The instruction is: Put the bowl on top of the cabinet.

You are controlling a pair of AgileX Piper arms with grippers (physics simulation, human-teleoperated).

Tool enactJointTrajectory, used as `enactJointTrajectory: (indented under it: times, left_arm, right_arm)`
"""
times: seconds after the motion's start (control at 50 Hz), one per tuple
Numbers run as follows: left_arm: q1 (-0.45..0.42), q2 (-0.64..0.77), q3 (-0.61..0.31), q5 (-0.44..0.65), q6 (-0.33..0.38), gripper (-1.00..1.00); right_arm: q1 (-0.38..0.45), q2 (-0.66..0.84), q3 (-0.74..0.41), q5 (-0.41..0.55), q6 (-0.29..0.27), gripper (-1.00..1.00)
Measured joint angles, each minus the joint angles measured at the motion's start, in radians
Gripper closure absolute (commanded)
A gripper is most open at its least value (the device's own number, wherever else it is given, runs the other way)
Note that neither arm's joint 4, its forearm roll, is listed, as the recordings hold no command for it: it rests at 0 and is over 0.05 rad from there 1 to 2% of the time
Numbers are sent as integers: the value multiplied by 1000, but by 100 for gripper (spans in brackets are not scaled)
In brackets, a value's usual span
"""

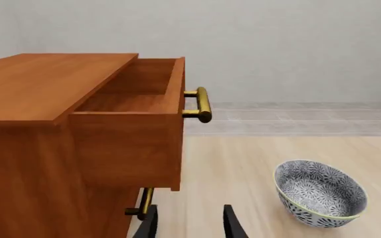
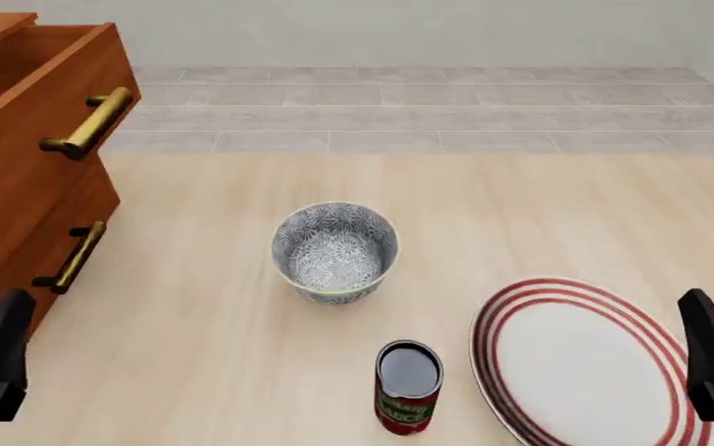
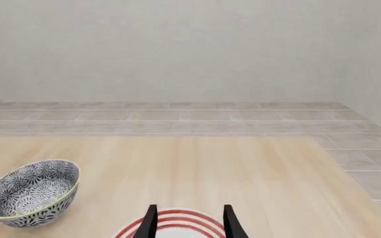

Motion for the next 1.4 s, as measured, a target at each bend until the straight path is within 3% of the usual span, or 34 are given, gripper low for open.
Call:
enactJointTrajectory:
  times: [0.42,1.4]
  left_arm:
    - [-14,13,-10,-1,9,-100]
    - [-157,375,-111,-228,76,-100]
  right_arm:
    - [2,9,-1,-7,0,-100]
    - [3,5,-2,-3,0,-100]
